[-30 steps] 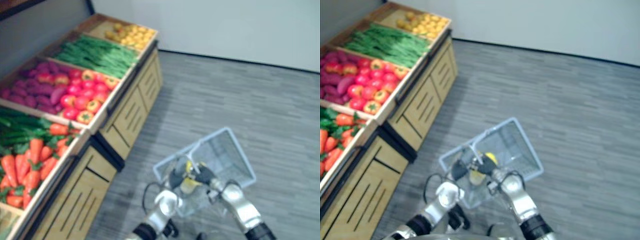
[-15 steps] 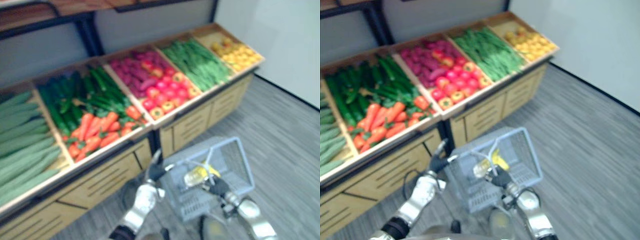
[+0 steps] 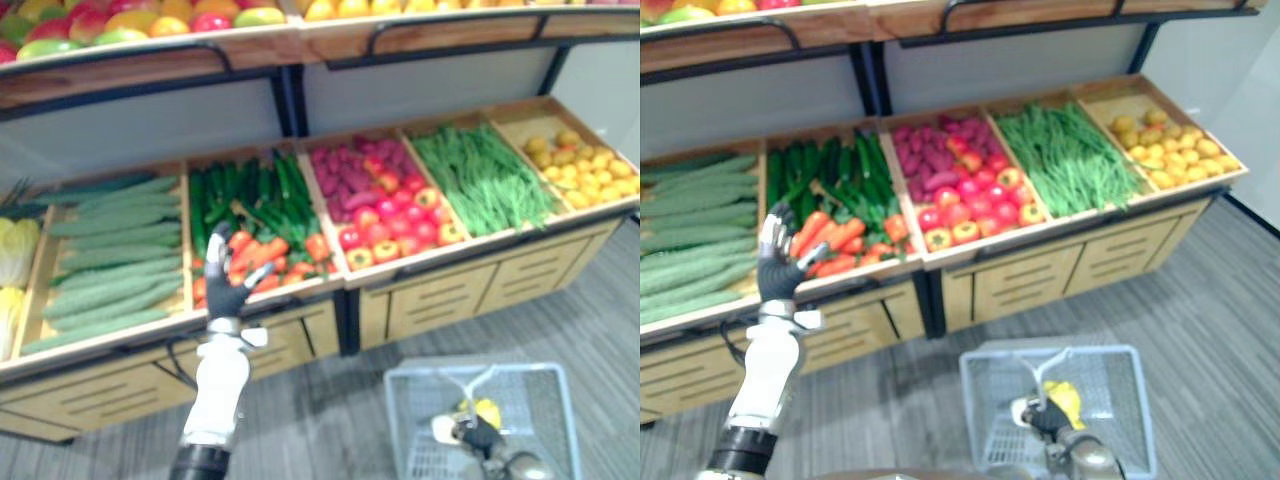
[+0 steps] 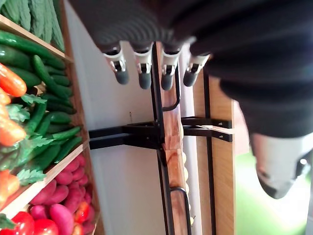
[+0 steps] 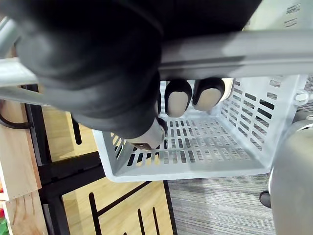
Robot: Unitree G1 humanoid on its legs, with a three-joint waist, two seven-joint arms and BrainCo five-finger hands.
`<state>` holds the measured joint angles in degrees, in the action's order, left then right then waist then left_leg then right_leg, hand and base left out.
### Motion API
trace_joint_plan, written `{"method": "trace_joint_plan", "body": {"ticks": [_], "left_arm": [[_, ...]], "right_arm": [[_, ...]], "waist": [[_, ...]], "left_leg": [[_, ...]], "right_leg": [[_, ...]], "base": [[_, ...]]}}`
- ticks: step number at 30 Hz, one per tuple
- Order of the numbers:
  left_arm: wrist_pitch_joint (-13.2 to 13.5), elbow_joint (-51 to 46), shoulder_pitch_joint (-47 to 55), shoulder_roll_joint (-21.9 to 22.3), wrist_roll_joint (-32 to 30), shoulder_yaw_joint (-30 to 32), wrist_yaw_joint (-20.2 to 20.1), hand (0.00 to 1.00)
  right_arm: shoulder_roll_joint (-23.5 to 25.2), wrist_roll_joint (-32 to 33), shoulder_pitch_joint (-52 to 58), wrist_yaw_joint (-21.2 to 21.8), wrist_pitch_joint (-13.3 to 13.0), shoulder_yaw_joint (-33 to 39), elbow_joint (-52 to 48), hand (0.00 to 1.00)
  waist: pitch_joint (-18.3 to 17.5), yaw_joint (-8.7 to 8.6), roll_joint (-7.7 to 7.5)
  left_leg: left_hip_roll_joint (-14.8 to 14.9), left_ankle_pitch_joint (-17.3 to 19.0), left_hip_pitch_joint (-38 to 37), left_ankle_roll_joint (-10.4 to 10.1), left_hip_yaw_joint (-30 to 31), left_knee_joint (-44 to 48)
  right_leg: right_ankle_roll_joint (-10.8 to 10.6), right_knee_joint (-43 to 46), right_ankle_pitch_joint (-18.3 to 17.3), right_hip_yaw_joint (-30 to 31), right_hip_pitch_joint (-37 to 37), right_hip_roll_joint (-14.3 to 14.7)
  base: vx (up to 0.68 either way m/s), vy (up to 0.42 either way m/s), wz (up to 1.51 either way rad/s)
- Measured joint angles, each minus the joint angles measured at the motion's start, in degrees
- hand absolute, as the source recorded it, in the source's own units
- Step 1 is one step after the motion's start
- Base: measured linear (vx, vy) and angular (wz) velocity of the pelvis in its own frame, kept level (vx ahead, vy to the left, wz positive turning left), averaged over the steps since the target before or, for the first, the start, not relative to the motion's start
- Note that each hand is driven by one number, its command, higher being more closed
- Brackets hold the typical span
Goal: Pick vegetable in the basket
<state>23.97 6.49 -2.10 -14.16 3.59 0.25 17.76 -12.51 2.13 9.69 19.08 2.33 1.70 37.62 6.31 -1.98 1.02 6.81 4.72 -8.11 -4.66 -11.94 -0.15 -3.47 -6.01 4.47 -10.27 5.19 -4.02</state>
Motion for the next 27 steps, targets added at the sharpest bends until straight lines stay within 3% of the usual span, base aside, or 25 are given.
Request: {"method": "trace_joint_plan", "body": {"ticks": [3, 5, 7, 12, 19, 27], "left_arm": [[-1.27, 3.22, -3.86, -3.56, -0.64, 0.88, 0.27, 0.0], [-9.06, 13.23, -12.89, -9.91, -7.34, 2.93, 6.05, 0.0], [-12.95, 17.11, -16.26, -11.98, -8.61, 4.96, 8.94, 0.0], [-16.0, 24.6, -24.26, -14.56, -11.29, 4.53, 12.85, 0.0], [-19.59, 28.02, -35.21, -19.49, -11.47, 2.68, 15.23, 0.0], [-25.94, 34.77, -43.73, -19.82, -13.22, -2.15, 12.87, 0.0]], "right_arm": [[0.24, 0.01, 1.33, -0.24, -0.54, -0.07, -0.46, 1.0], [0.45, -1.11, 2.43, -0.24, -1.35, -1.01, -1.01, 1.0], [0.45, -1.15, 2.38, -0.27, -1.57, -1.99, -1.18, 1.0], [0.78, -0.94, 1.51, -1.51, -1.75, -2.87, -1.16, 1.0], [-0.26, 0.74, -1.33, -4.4, -1.76, -5.47, -1.23, 1.0], [-1.38, 1.64, -5.75, -5.34, -2.3, -7.35, -3.68, 1.0]], "waist": [[0.0, -0.5, -0.08], [0.44, -2.03, -1.02], [0.34, -2.66, -0.9], [2.26, -2.73, -2.55], [7.63, -2.74, -2.78], [14.19, -3.03, -3.96]], "left_leg": [[0.67, -0.16, -0.01, -0.14, -1.55, -0.11], [1.19, -0.8, -0.02, -0.58, -3.61, -0.87], [1.13, -1.01, 0.2, -0.49, -4.98, -1.23], [0.94, -1.48, 3.16, -0.53, -5.9, -0.68], [0.79, -1.53, 6.72, -0.65, -6.01, 0.55], [0.37, -1.48, 10.62, -0.65, -6.33, 3.54]], "right_leg": [[-0.01, -0.06, -0.01, -0.2, -0.01, 0.27], [-0.11, -0.06, 0.16, -0.04, -0.61, 0.39], [-0.12, -0.09, 0.58, 1.0, -1.73, 0.42], [0.07, -0.04, 1.53, 1.5, -5.4, 0.21], [0.35, 0.0, 2.23, 1.21, -8.15, -0.2], [0.42, 2.16, 2.28, 1.67, -11.72, -1.22]], "base": [[-0.04, -0.029, 0.06], [-0.05, -0.039, -0.07], [-0.03, -0.004, -0.29], [0.0, 0.003, -0.13], [0.01, 0.0, 0.04], [-0.03, -0.002, 0.01]]}}
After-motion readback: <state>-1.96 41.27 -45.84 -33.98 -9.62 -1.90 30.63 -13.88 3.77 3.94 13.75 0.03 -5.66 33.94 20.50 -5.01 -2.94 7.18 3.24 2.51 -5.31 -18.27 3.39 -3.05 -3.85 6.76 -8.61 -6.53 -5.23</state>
